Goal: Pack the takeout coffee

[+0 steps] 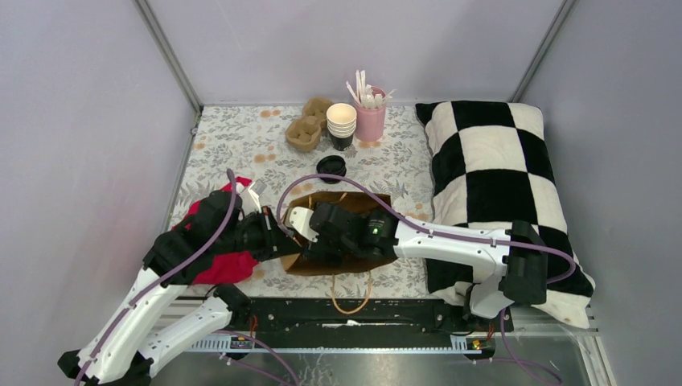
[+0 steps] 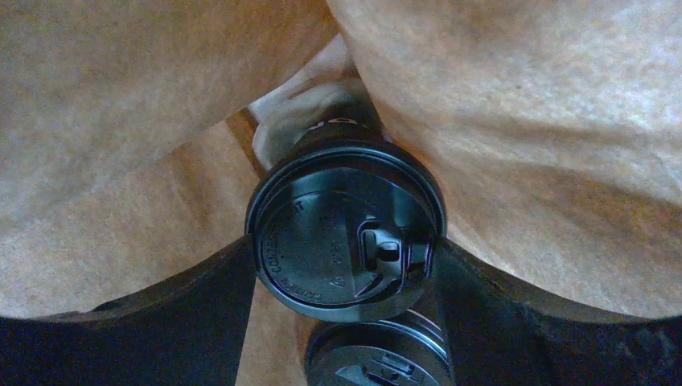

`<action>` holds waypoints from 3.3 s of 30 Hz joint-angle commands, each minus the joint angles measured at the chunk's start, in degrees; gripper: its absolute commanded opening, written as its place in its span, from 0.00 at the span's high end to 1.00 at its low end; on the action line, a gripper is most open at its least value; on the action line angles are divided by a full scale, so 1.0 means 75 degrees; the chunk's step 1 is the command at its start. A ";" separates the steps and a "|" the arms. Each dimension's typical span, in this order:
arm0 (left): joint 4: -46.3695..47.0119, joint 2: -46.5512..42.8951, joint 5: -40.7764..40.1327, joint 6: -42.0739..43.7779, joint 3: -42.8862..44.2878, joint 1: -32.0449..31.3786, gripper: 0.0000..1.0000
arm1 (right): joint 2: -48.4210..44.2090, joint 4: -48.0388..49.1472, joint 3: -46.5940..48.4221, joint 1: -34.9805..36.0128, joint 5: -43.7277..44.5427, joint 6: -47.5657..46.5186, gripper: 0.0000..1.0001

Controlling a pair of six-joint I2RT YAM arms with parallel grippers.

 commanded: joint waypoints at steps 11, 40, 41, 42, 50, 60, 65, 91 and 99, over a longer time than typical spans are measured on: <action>-0.0727 0.0632 0.0295 -0.0941 0.1063 -0.0092 0.87 | 0.1433 -0.1967 0.1607 -0.0071 -0.1642 0.0459 0.30; -0.0970 -0.0921 -0.2593 0.0095 0.2438 -0.0094 0.38 | 0.2223 -0.2027 0.0629 -0.0197 -0.1990 0.0236 0.29; -0.1024 -0.1002 -0.2673 0.0072 0.2461 -0.0095 0.38 | 0.2256 -0.2004 0.0609 -0.0210 -0.2015 0.0239 0.29; -0.1111 -0.1051 -0.2737 0.0045 0.2487 -0.0095 0.38 | 0.2276 -0.1977 0.0587 -0.0206 -0.2062 0.0239 0.29; -0.2330 -0.1023 -0.3566 -0.0147 0.2996 -0.0094 0.38 | 0.2557 -0.1910 0.0399 -0.0205 -0.2110 0.0273 0.28; -0.2520 -0.1216 -0.3800 -0.0685 0.2866 -0.0096 0.38 | 0.2422 -0.1839 0.0647 -0.0206 -0.1904 0.0469 0.21; -0.2324 -0.1110 -0.3654 -0.0629 0.2808 -0.0095 0.37 | 0.2034 -0.2045 0.1244 -0.0207 -0.1947 0.0723 0.15; -0.2312 -0.1457 -0.3350 -0.0929 0.2631 -0.0098 0.38 | 0.2604 -0.2433 0.1698 -0.0203 -0.1480 0.0926 0.09; -0.2237 -0.1496 -0.3360 -0.0924 0.2563 -0.0093 0.38 | 0.2537 -0.3461 0.3313 -0.0194 -0.1197 0.1041 0.00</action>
